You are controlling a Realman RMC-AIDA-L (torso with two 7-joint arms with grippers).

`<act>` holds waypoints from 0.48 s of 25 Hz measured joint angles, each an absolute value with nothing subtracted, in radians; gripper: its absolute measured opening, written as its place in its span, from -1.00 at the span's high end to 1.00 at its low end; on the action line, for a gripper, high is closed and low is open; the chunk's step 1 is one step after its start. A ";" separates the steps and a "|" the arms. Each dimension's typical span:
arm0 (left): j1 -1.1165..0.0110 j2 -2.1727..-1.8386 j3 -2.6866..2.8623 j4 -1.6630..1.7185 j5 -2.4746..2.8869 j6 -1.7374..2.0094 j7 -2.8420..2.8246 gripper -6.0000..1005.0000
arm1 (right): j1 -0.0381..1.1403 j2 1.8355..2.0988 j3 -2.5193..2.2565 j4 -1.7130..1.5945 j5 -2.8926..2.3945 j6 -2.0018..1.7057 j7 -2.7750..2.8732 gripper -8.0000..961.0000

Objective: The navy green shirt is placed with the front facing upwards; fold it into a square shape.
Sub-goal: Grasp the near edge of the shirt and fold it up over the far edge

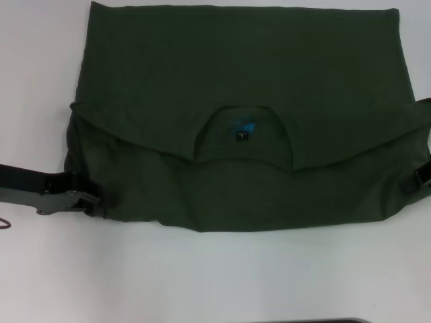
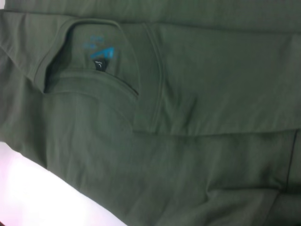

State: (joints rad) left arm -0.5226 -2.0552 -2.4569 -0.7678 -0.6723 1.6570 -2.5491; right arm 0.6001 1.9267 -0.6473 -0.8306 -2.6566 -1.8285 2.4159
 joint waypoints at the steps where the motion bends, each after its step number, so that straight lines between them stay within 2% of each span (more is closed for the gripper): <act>1: -0.522 -2.054 -2.457 -0.768 -0.674 1.665 -2.545 0.32 | 0.600 1.927 -0.647 -0.830 -2.657 -1.829 2.416 0.90; 6: -0.528 -2.043 -2.440 -0.769 -0.668 1.725 -2.511 0.65 | 0.599 1.926 -0.650 -0.830 -2.657 -1.830 2.415 0.90; 11: -0.529 -2.027 -2.377 -0.769 -0.666 1.763 -2.517 0.90 | 0.591 1.930 -0.660 -0.839 -2.670 -1.881 2.407 0.90; 12: -0.528 -2.025 -2.375 -0.769 -0.665 1.770 -2.518 0.90 | 0.587 1.933 -0.662 -0.842 -2.676 -1.886 2.406 0.90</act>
State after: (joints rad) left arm -0.5285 -2.0253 -2.3745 -0.7690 -0.6645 1.7699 -2.5185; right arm 0.5870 1.9330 -0.6621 -0.8416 -2.6756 -1.8857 2.4058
